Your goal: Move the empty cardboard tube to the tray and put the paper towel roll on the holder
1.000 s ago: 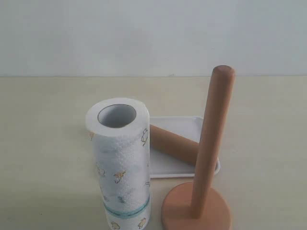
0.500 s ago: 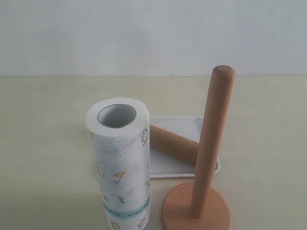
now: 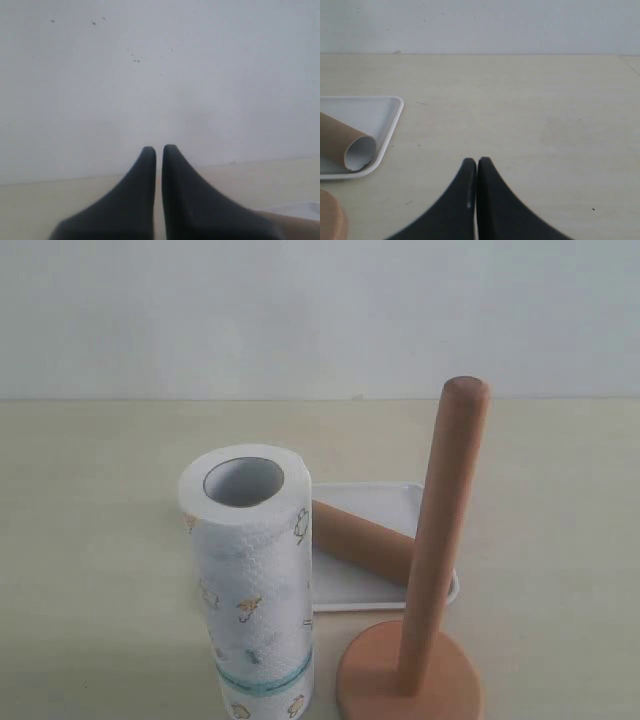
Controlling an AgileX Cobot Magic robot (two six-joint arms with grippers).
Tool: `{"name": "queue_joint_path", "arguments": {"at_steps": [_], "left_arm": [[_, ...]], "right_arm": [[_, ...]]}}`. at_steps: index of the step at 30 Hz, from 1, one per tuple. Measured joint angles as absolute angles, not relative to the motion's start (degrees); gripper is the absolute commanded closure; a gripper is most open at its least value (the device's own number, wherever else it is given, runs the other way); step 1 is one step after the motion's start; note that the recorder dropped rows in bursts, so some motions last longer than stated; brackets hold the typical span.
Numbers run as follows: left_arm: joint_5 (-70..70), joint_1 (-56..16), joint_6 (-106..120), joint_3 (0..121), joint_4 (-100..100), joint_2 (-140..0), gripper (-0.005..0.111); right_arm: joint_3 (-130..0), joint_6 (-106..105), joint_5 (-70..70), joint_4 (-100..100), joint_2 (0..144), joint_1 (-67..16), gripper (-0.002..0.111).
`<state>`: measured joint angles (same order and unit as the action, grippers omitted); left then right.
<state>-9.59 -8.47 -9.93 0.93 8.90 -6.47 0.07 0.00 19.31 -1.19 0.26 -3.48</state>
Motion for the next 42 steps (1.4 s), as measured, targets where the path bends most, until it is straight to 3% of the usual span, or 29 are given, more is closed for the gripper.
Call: {"name": "queue_joint_path", "arguments": {"at_steps": [8, 16, 34, 38, 42], "left_arm": [[-12.56, -11.98, -25.66, 3.17, 24.37, -23.05, 0.103], [-34.04, -12.72, -36.98, 3.17, 49.18, -35.54, 0.103], [-43.77, -12.72, -43.17, 3.17, 57.65, -38.25, 0.102], [-43.66, -12.72, -48.47, 3.17, 61.51, -38.34, 0.085], [-43.66, -12.72, -53.20, 3.17, 63.81, -38.34, 0.042]], "right_arm": [[0.07, 0.00, 19.31, -1.19, 0.26, -3.48, 0.109], [0.07, 0.00, 19.31, -1.19, 0.26, -3.48, 0.109], [0.07, 0.00, 19.31, -1.19, 0.26, -3.48, 0.109], [0.07, 0.00, 19.31, -1.19, 0.26, -3.48, 0.109], [0.07, 0.00, 19.31, -1.19, 0.26, -3.48, 0.109]]}}
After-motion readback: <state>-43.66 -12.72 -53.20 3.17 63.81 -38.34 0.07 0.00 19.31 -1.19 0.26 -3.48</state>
